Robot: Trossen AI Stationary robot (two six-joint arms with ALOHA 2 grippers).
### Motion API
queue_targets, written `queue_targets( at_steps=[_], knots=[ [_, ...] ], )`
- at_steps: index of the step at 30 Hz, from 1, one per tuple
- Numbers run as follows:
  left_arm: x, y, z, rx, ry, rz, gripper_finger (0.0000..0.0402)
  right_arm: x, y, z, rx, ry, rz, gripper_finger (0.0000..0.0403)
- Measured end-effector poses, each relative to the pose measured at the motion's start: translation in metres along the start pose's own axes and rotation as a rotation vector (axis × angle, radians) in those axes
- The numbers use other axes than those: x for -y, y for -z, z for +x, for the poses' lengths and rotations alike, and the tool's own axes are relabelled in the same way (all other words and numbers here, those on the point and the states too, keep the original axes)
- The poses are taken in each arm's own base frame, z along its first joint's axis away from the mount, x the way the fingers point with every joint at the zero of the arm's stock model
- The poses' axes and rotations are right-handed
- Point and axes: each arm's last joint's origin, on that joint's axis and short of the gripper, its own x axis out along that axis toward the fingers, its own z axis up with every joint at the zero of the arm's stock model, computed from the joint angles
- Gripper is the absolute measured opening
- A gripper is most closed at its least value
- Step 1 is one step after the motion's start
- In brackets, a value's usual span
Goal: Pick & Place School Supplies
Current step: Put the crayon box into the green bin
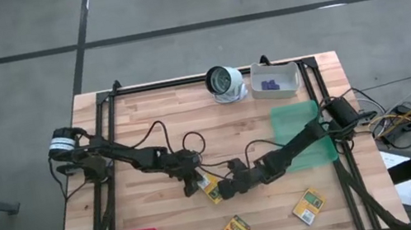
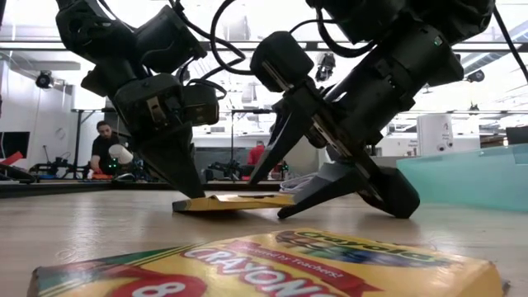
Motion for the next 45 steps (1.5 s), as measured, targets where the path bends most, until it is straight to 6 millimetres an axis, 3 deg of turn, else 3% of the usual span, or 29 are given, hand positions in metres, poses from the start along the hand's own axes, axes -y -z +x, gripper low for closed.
queue_targets(
  at_steps=[32, 45],
  knots=[
    [-0.0002, 0.0002, 0.0003, 0.003, -0.005, 0.015, 0.0037, -0.0027, 0.0002, 0.0035, 0.023, -0.011, -0.081, 0.0024],
    [0.0009, -0.0019, 0.0000, 0.019, 0.008, 0.017, 0.0037, -0.0030, 0.0001, 0.0036, 0.023, -0.012, -0.084, 0.0013]
  ],
)
